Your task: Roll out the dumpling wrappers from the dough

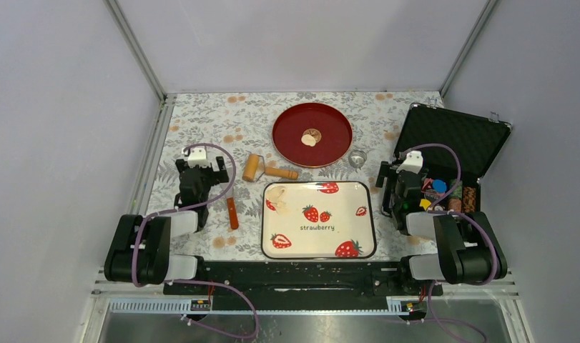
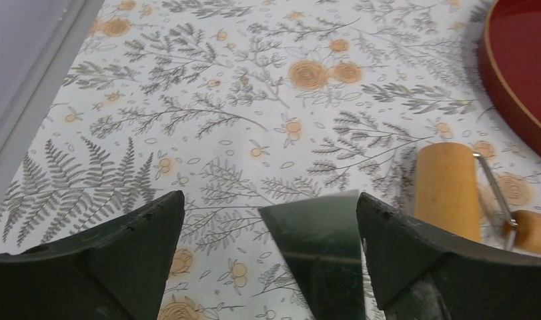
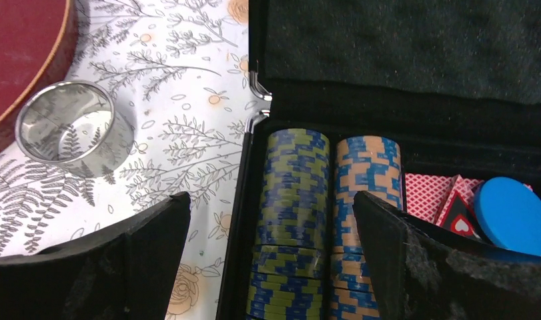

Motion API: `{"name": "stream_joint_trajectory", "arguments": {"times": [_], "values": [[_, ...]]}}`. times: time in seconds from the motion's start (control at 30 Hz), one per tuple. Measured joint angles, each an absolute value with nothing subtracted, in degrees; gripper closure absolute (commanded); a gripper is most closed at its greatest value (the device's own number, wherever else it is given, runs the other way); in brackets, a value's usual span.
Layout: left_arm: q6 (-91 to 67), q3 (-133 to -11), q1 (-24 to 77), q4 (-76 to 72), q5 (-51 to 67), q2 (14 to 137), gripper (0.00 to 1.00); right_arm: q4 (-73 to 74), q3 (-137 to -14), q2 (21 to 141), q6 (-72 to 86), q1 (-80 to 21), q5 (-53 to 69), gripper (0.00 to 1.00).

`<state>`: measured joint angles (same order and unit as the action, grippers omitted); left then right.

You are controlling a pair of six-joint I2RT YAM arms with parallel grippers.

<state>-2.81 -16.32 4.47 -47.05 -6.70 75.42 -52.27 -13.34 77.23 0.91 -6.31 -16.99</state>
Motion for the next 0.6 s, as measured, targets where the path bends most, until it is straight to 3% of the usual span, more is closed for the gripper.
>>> {"name": "stream_joint_trajectory", "arguments": {"times": [0.6], "values": [[-2.85, -14.87, 2.94, -54.08, -6.68, 77.34, 0.01, -53.49, -14.00, 78.17, 1.63, -5.82, -17.54, 0.02]]}}
